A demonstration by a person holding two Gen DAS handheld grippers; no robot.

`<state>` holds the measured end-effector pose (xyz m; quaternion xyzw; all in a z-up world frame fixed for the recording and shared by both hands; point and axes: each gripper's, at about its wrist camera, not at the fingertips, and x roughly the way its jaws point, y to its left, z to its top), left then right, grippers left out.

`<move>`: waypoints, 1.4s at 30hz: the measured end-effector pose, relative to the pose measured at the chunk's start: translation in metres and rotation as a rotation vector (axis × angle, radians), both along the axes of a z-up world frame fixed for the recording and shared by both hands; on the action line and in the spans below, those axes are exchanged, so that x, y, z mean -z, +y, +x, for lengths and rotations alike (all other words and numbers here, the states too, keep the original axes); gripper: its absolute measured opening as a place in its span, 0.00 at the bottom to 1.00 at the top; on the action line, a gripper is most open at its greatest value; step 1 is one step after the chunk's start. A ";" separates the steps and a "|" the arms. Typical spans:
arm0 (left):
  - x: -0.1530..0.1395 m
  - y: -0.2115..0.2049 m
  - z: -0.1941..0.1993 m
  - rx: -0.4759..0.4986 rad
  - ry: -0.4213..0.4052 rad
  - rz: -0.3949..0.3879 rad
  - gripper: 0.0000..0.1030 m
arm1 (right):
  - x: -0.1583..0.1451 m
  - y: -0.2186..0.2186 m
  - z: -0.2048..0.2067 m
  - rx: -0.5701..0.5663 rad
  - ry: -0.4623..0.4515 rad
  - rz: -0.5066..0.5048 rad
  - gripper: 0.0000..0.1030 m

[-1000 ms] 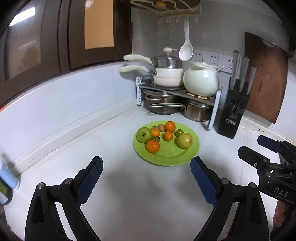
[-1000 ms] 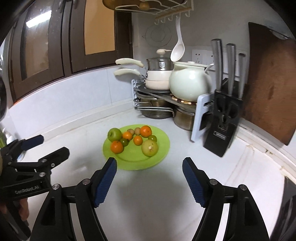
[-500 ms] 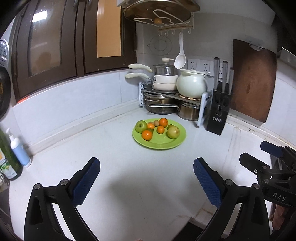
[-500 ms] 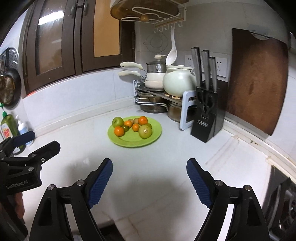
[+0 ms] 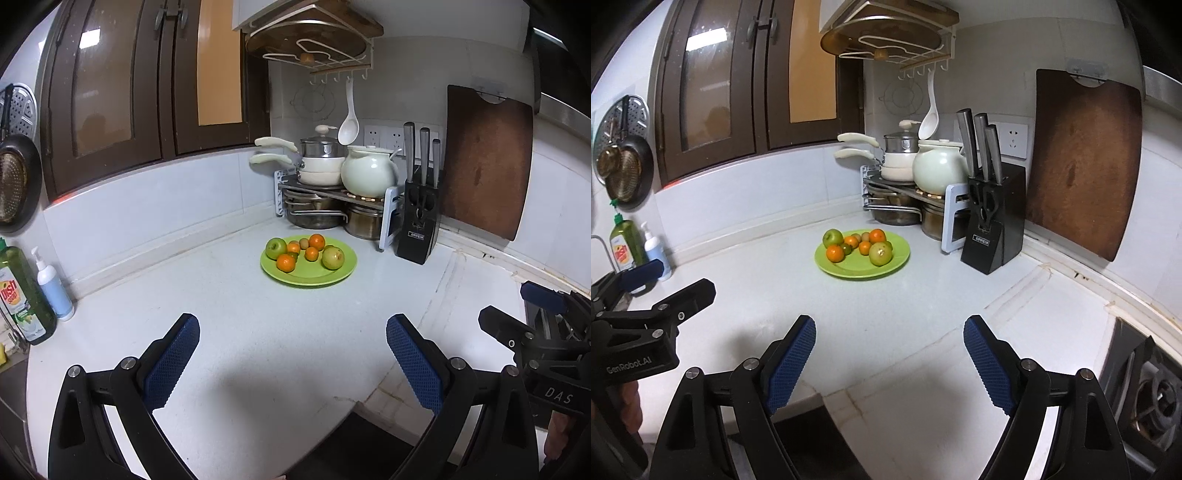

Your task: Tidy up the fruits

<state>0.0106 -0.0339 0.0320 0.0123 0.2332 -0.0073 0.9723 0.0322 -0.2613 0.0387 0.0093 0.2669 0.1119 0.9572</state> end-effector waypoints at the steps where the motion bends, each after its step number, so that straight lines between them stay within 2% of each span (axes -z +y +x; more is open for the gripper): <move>1: 0.000 -0.001 -0.003 -0.002 -0.003 0.001 1.00 | 0.000 -0.001 -0.003 -0.001 -0.001 0.001 0.81; 14: 0.000 -0.001 -0.027 -0.008 0.000 0.004 1.00 | -0.001 -0.005 -0.021 -0.024 -0.004 -0.003 0.81; 42: -0.003 0.009 -0.034 -0.004 -0.014 0.015 1.00 | -0.002 0.000 -0.029 -0.036 -0.008 0.000 0.81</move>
